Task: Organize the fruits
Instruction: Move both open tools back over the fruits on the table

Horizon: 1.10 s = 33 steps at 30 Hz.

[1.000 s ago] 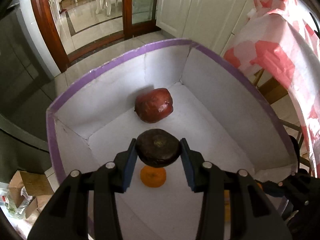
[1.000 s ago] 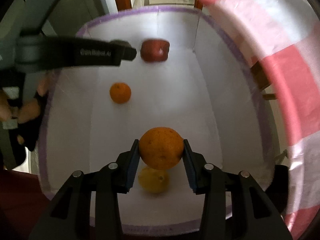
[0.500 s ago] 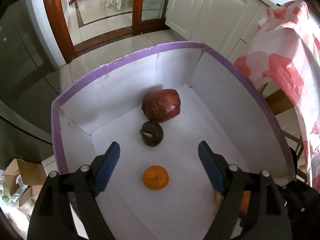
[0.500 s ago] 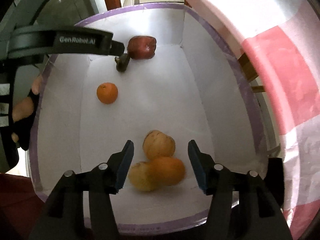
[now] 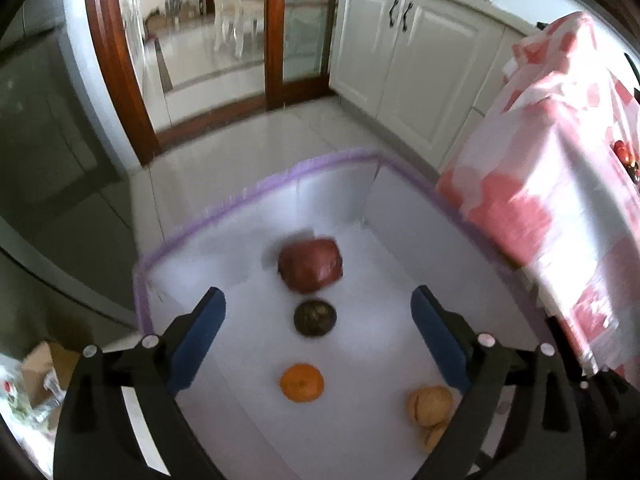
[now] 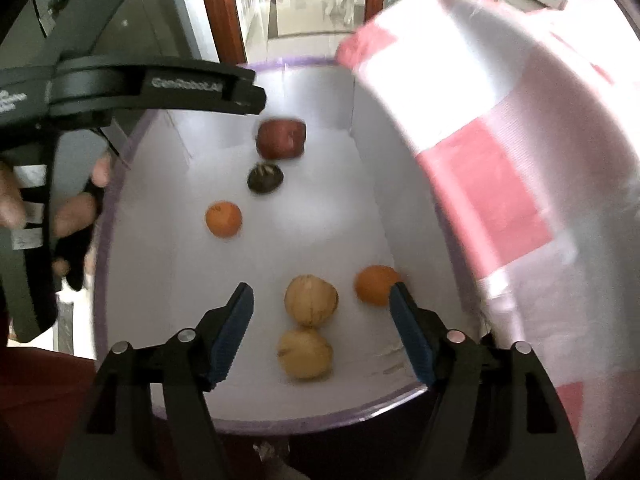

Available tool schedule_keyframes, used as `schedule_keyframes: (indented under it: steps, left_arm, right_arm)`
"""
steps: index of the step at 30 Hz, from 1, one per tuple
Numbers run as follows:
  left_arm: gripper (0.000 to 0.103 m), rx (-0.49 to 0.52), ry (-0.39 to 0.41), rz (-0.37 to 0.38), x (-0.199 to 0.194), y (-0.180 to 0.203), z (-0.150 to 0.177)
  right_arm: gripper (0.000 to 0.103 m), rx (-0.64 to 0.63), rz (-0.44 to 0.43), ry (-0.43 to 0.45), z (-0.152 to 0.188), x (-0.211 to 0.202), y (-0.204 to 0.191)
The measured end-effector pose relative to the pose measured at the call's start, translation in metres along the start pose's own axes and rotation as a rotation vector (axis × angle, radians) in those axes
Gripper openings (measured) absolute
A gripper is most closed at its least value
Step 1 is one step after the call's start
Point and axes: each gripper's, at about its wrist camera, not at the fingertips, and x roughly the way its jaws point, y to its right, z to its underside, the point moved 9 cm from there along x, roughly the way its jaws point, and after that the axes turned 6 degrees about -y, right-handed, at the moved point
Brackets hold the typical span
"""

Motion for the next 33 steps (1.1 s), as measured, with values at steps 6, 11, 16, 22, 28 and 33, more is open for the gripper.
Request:
schedule_keyframes:
  steps: [6, 11, 16, 22, 28, 33]
  left_arm:
    - [0.100, 0.072, 0.198, -0.030, -0.064, 0.033, -0.048]
    - [0.101, 0.167, 0.375, 0.101, -0.128, 0.112, -0.082]
    - [0.101, 0.350, 0.382, 0.275, -0.155, 0.219, -0.083]
    - [0.101, 0.495, 0.346, 0.404, -0.147, 0.339, -0.060]
    - [0.101, 0.519, 0.199, 0.423, -0.082, 0.437, -0.068]
    - [0.101, 0.454, 0.082, 0.449, -0.039, 0.481, -0.084]
  right_arm:
    - [0.074, 0.057, -0.059, 0.212, -0.014, -0.083, 0.018]
    - [0.079, 0.179, -0.050, 0.414, -0.009, -0.162, 0.066]
    - [0.084, 0.369, 0.040, 0.536, 0.024, -0.209, 0.133]
    - [0.085, 0.633, 0.165, 0.544, 0.082, -0.213, 0.214]
    - [0.086, 0.840, 0.248, 0.567, 0.130, -0.230, 0.279]
    - [0.088, 0.963, 0.308, 0.533, 0.156, -0.230, 0.339]
